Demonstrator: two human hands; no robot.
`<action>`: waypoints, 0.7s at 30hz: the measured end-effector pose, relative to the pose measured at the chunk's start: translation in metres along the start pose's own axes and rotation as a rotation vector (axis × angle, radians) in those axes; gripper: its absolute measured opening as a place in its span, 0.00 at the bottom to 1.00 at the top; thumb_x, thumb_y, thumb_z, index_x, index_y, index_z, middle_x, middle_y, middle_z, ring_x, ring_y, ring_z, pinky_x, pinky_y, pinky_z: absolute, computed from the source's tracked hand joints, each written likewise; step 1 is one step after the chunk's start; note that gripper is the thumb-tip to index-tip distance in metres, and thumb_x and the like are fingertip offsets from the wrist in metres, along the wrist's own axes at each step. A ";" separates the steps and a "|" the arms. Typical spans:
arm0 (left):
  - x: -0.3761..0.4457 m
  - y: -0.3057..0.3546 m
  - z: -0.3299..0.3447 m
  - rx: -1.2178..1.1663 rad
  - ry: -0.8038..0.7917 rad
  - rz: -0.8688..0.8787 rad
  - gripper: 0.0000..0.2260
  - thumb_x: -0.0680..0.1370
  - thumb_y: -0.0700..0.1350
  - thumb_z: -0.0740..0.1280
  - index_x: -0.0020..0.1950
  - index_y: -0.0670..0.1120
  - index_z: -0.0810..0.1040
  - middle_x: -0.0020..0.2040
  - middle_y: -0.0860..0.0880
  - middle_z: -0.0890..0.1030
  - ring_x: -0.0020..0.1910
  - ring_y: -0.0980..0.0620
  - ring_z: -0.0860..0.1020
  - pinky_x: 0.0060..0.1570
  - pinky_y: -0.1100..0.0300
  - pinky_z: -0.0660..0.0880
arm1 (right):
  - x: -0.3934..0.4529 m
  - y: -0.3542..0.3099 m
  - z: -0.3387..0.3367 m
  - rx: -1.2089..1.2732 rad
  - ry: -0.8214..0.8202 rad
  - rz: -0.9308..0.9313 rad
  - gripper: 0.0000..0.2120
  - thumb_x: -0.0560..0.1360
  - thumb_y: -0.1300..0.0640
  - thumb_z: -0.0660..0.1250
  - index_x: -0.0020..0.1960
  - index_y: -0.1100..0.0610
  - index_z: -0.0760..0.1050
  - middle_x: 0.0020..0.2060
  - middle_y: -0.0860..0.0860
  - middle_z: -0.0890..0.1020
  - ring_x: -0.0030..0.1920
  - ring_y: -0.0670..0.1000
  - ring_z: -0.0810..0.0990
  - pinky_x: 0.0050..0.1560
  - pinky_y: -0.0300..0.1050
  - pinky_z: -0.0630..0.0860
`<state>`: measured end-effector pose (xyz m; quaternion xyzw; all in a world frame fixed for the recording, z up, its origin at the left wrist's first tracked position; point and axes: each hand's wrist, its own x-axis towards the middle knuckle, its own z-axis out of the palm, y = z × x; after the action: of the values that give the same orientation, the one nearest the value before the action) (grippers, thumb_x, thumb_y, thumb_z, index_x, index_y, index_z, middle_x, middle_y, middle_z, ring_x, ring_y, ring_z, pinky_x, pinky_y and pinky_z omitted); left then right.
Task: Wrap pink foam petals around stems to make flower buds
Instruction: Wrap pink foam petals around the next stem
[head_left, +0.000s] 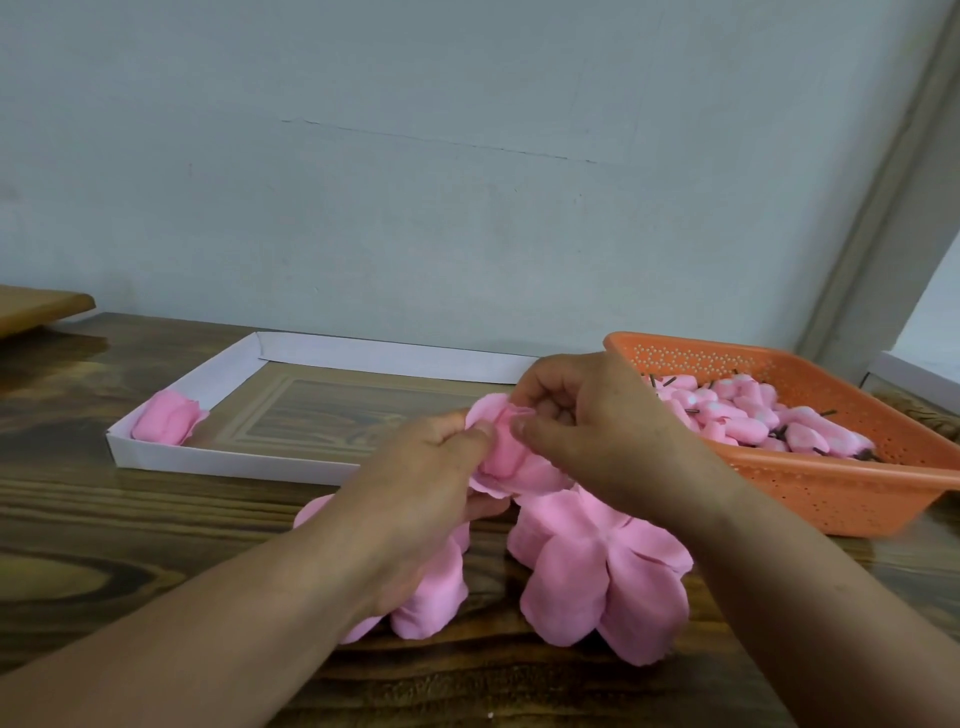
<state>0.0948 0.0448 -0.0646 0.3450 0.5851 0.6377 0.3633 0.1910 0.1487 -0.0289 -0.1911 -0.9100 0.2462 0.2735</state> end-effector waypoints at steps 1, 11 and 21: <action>0.000 0.000 0.000 -0.002 -0.006 -0.002 0.13 0.83 0.42 0.57 0.51 0.46 0.81 0.47 0.46 0.85 0.50 0.50 0.83 0.55 0.54 0.78 | 0.000 0.000 0.000 -0.003 -0.002 0.003 0.14 0.70 0.67 0.66 0.33 0.51 0.72 0.24 0.48 0.71 0.27 0.46 0.67 0.51 0.47 0.64; 0.006 -0.002 -0.002 -0.113 0.013 -0.073 0.12 0.82 0.43 0.58 0.49 0.44 0.81 0.43 0.44 0.86 0.44 0.48 0.85 0.46 0.57 0.81 | -0.001 -0.002 0.002 -0.060 -0.023 0.012 0.11 0.70 0.65 0.68 0.33 0.53 0.74 0.24 0.46 0.74 0.27 0.45 0.71 0.34 0.40 0.69; 0.006 -0.002 0.000 -0.196 0.008 -0.129 0.11 0.81 0.40 0.58 0.49 0.39 0.80 0.41 0.39 0.85 0.39 0.45 0.84 0.39 0.57 0.81 | 0.000 0.001 0.003 -0.053 -0.040 -0.019 0.05 0.71 0.65 0.67 0.40 0.57 0.77 0.27 0.53 0.74 0.27 0.46 0.67 0.31 0.39 0.66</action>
<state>0.0914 0.0503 -0.0668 0.2669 0.5425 0.6686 0.4330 0.1895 0.1488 -0.0314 -0.1846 -0.9233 0.2230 0.2523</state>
